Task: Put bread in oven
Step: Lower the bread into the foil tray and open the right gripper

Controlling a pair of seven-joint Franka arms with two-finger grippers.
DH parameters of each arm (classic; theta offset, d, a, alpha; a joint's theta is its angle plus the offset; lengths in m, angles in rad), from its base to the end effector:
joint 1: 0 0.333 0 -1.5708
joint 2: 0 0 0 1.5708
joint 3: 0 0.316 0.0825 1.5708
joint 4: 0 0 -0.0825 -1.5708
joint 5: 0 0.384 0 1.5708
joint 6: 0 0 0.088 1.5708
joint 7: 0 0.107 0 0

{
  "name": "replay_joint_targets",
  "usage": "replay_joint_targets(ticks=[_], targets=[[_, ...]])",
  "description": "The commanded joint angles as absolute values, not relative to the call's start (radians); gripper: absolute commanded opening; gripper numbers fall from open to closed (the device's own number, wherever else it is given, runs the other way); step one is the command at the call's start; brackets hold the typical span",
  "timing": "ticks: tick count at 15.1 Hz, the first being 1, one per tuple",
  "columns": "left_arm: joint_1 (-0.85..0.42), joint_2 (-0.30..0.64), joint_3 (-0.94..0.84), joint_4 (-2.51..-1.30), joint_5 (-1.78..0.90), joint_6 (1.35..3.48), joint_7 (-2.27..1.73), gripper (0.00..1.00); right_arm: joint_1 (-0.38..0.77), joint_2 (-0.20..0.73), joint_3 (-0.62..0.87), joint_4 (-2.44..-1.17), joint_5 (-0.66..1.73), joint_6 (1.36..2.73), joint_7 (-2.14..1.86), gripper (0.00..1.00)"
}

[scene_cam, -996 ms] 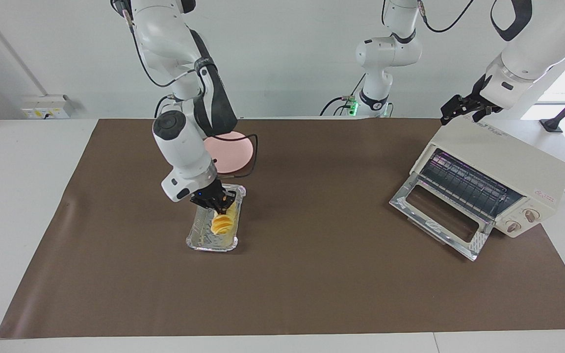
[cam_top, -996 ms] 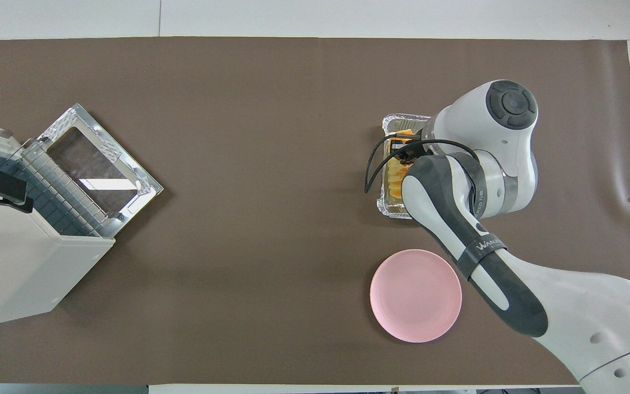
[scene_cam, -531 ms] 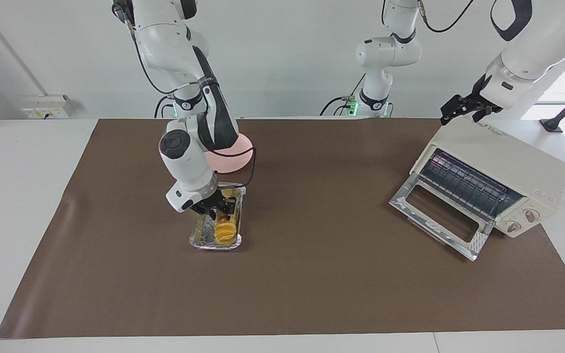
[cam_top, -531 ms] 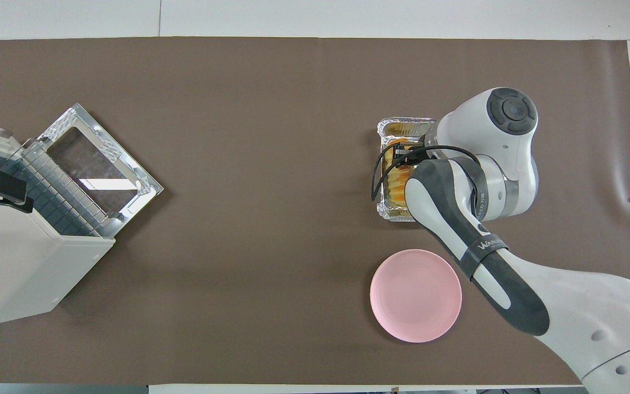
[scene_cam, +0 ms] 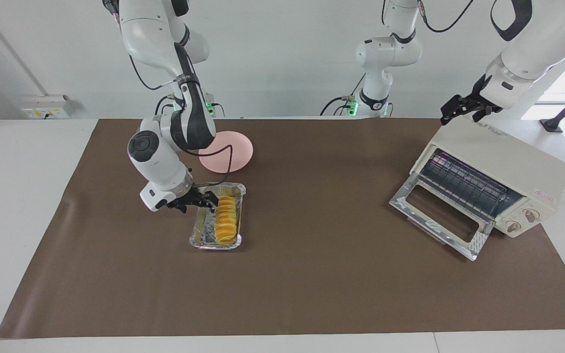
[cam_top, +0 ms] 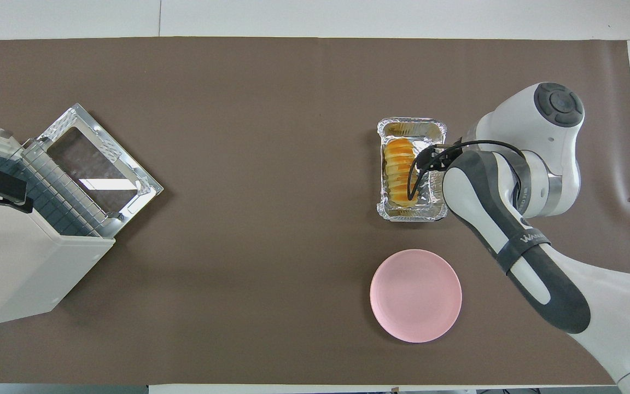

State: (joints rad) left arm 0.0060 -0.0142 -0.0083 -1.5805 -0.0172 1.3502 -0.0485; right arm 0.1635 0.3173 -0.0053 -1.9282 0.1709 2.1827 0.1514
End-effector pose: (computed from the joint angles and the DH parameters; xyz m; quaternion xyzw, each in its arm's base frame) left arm 0.5246 -0.0034 0.6110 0.9939 0.0220 -0.1080 0.0057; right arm 0.6012 0.1024 0.3201 -0.9961 0.0477 0.0413 0.0618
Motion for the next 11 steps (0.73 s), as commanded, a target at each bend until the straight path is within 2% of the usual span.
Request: replay_joint_targets(ticks=[1, 3, 4, 5, 11], targets=[[0.000, -0.034, -0.003, -1.605, -0.015, 1.365, -0.058, 1.00, 0.150, 0.270, 0.006, -2.014, 0.184, 2.212, 0.135, 0.65], [0.000, -0.035, -0.003, -1.605, -0.015, 1.365, -0.058, 1.00, 0.147, 0.265, 0.006, -2.025, 0.184, 2.215, 0.121, 0.20], [0.000, -0.035, -0.003, -1.605, -0.015, 1.365, -0.058, 1.00, 0.143, 0.265, 0.006, -2.025, 0.184, 2.215, 0.120, 0.05], [0.000, -0.035, -0.003, -1.605, -0.015, 1.365, -0.058, 1.00, 0.134, 0.265, 0.008, -2.025, 0.186, 2.215, 0.120, 0.00], [0.000, -0.035, -0.003, -1.605, -0.015, 1.365, -0.058, 1.00, 0.172, 0.288, 0.015, -1.956, 0.239, 2.241, 0.130, 0.00]])
